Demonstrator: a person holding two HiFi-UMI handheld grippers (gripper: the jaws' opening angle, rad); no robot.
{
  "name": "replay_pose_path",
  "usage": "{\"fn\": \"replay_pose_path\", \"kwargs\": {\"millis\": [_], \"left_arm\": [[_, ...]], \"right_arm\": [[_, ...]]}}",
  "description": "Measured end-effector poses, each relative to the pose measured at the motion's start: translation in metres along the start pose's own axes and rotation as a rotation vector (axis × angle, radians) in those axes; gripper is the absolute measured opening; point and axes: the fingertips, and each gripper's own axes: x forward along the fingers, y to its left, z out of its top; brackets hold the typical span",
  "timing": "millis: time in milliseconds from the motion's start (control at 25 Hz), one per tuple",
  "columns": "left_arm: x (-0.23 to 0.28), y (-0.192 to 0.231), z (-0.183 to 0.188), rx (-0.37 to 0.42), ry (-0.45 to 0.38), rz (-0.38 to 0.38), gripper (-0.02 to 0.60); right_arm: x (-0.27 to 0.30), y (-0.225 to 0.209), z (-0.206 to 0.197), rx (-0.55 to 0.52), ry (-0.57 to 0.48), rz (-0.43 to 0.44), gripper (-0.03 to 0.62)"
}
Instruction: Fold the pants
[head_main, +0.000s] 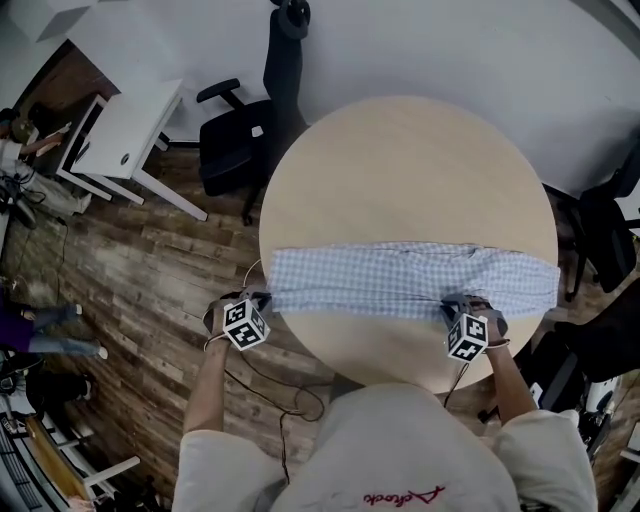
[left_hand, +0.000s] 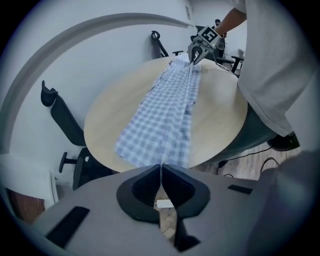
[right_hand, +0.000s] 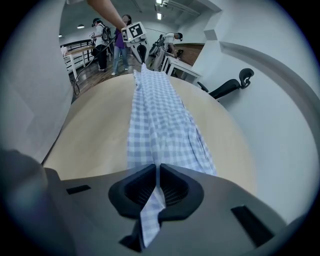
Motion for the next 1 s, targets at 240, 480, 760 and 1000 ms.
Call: {"fn": "replay_pose_path", "kwargs": {"millis": [240, 480, 760, 1000], "left_arm": [[0.016, -0.032, -0.013, -0.027, 0.047, -0.031, 0.04], [0.011, -0.05, -0.033, -0.086, 0.074, -0.038, 0.115], [-0.017, -0.019, 0.04, -0.213, -0.128, 0.112, 0.109], [-0.03, -0.005, 0.151, -0.359, -0.395, 0.174, 0.041]], "right_arm": [[0.007, 0.011, -0.008, -0.027, 0.01, 0.043, 0.048], [0.013, 0.036, -0.018, -0.032, 0.047, 0.146, 0.116], [-0.01, 0.023, -0.012, 0.068, -0.072, 0.054, 0.107], [-0.041, 0.014, -0.009, 0.2, -0.21, -0.016, 0.035]]}}
